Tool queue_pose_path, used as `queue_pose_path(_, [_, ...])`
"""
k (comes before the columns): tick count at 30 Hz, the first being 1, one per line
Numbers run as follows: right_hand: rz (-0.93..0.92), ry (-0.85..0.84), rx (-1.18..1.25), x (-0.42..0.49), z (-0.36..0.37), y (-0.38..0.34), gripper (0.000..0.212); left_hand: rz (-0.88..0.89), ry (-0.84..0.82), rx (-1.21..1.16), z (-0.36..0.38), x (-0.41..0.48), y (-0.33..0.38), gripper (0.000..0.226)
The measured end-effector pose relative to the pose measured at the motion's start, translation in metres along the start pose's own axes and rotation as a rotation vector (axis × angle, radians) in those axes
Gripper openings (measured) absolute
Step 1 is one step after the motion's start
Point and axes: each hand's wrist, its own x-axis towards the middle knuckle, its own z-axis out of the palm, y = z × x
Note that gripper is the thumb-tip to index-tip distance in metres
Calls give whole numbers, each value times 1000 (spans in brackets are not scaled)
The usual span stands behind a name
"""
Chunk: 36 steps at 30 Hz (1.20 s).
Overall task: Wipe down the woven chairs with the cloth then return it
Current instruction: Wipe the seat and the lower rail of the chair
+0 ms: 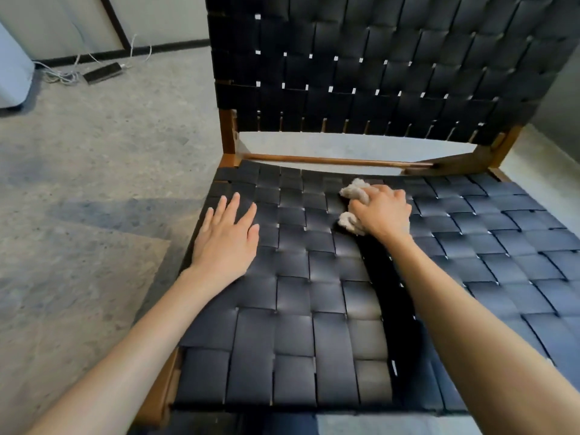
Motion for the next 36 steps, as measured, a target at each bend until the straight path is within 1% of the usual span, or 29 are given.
queue_pose_path(3, [-115,-39,126,-19,4,-27,41,-11,15,-18,-3,-25,-6,55])
queue_pose_path(7, [-341,-189,296,-47,23,-127,36,-55,10,-95,-5,-60,-21,63])
queue_pose_path(9, [-450,-173,313,-62,27,-174,36,-69,42,-141,-4,-74,-26,64])
queue_pose_path(10, [-475,-149,311,-67,26,-187,36,-69,61,-152,-4,-80,-27,64])
queue_pose_path(12, [-468,-130,299,-69,24,-191,39,-67,82,-167,-4,-84,-27,62])
queue_pose_path(15, [-376,-119,218,-74,24,-165,44,-45,90,-169,-6,-87,-26,55])
queue_pose_path(19, [-198,-12,54,-80,12,-89,38,16,110,-165,-7,-90,-24,47])
queue_pose_path(21, [-91,20,12,-82,-3,-41,39,18,112,-159,-8,-91,-23,46])
queue_pose_path(23, [-16,52,20,-85,-15,-5,40,16,122,-172,-9,-91,-22,46])
queue_pose_path(25, [-30,56,79,-91,-19,8,40,16,127,-204,-10,-91,-22,45])
queue_pose_path(28, [-142,-37,190,-102,-14,-17,45,-10,140,-254,-13,-92,-21,46])
queue_pose_path(30, [-248,-127,241,-110,-8,-56,45,-37,152,-305,-16,-94,-23,45])
queue_pose_path(32, [-297,-186,303,-119,2,-105,48,-49,149,-355,-17,-99,-25,44])
queue_pose_path(34, [-312,-177,366,-131,10,-150,51,-20,130,-352,-17,-107,-28,46])
queue_pose_path(36, [-344,-129,355,-140,13,-176,49,-13,103,-361,-15,-117,-30,48])
